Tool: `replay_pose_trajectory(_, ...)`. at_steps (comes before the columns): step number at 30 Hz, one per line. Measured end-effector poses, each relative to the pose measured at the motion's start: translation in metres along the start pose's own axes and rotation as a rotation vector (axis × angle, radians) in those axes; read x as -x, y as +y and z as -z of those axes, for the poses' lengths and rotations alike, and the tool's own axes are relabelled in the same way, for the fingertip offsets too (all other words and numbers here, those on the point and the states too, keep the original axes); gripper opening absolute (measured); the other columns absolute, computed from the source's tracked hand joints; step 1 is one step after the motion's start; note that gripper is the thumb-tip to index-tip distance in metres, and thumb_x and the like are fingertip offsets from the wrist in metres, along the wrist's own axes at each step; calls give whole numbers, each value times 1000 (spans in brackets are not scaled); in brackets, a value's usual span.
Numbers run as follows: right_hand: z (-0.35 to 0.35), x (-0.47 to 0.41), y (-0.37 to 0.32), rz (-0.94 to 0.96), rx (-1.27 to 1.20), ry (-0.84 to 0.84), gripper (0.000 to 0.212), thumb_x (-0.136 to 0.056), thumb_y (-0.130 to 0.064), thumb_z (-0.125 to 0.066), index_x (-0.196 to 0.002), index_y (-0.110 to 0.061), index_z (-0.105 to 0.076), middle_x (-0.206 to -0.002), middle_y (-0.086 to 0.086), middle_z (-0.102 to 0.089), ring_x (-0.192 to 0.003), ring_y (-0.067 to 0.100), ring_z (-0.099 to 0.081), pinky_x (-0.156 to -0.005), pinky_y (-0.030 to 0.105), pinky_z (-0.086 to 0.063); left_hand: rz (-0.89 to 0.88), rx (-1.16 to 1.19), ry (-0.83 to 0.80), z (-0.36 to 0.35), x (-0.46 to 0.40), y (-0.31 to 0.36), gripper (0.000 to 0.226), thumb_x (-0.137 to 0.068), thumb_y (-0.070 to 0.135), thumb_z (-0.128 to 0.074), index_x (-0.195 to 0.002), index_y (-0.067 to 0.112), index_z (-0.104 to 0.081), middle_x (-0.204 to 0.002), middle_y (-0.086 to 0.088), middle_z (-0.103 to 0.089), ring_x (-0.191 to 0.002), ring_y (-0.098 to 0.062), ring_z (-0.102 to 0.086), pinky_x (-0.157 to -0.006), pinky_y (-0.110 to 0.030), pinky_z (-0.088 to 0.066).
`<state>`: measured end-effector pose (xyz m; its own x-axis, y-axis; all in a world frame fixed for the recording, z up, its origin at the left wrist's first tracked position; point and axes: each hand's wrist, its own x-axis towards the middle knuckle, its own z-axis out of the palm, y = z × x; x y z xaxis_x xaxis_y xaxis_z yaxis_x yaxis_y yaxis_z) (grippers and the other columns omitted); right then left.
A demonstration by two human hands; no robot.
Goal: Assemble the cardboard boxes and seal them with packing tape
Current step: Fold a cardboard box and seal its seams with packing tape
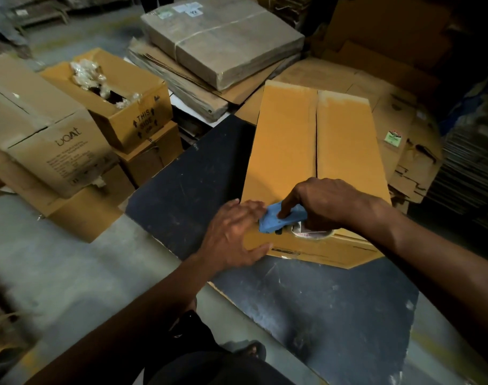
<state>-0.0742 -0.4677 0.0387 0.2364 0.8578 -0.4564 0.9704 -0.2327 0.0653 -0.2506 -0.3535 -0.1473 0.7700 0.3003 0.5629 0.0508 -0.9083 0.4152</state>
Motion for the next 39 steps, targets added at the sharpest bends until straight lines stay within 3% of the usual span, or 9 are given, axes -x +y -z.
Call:
replay_pose_trajectory(4, -1, 1, 0, -26, 0, -26, 55, -92, -18, -68, -133, -53, -58, -126, -5, -59, -98, 21, -63, -62, 33, -44, -250, -254, 143, -23, 4, -31, 46, -91, 10, -75, -135, 2, -66, -135, -12, -68, -127, -24, -65, -102, -52, -54)
replay_pose_trajectory(8, -7, 19, 17, -81, -2, -66, 54, -92, -19, -69, -134, -52, -58, -129, -5, -57, -102, 22, -63, -65, 35, -47, -238, -196, 194, -22, 4, -30, 28, -102, 22, -68, -126, 9, -75, -132, -6, -71, -127, -18, -65, -101, -51, -54)
replay_pose_trajectory(15, -22, 82, 67, -219, 1, -152, 54, -90, -25, -72, -132, -55, -57, -134, -11, -57, -111, 17, -61, -83, 40, -58, -256, -215, 174, -23, 2, -28, 27, -105, 24, -64, -125, 11, -75, -133, -6, -70, -126, -19, -65, -99, -55, -55)
replay_pose_trajectory(21, -31, 92, 76, -222, -25, -136, 55, -91, -25, -74, -134, -53, -57, -135, -13, -57, -115, 15, -59, -89, 42, -57, -194, -193, 71, -13, 4, -17, 38, -110, 32, -48, -129, 10, -73, -137, -6, -67, -130, -20, -62, -104, -57, -50)
replay_pose_trajectory(25, -33, 92, 80, -184, -2, -105, 53, -94, -19, -71, -136, -50, -59, -134, -12, -59, -115, 16, -59, -85, 36, -54, -65, -314, -69, -11, -14, 31, 57, -91, 49, -64, -128, 6, -70, -142, -14, -63, -136, -29, -57, -118, -60, -33)
replay_pose_trajectory(28, -37, 91, 81, -111, 32, -74, 53, -92, -14, -71, -135, -44, -63, -132, -8, -60, -113, 16, -58, -81, 31, -51, -156, -380, -211, -38, -33, 77, 69, -88, 54, -65, -137, 6, -64, -145, -14, -61, -135, -28, -58, -119, -51, -37)
replay_pose_trajectory(32, -37, 88, 79, -85, 64, -56, 49, -90, -16, -72, -132, -40, -64, -129, -7, -59, -105, 17, -61, -75, 31, -53, -84, -440, -437, -67, -49, 107, 76, -67, 37, -93, -133, 7, -68, -135, -14, -68, -126, -26, -66, -108, -43, -48)
replay_pose_trajectory(36, -40, 98, 90, -111, -19, -71, 54, -89, -15, -70, -132, -46, -63, -129, -12, -57, -109, 17, -62, -81, 41, -59, -134, -470, -441, -64, -51, 97, 75, -53, 20, -98, -123, 5, -74, -124, -14, -73, -112, -27, -73, -95, -41, -57)
replay_pose_trajectory(39, -46, 113, 107, -129, 25, -123, 54, -88, -22, -76, -134, -47, -61, -134, -10, -58, -115, 17, -60, -90, 40, -57, -184, -487, -410, -65, -47, 93, 71, -60, 17, -91, -127, 3, -72, -129, -16, -71, -116, -28, -71, -96, -42, -57)
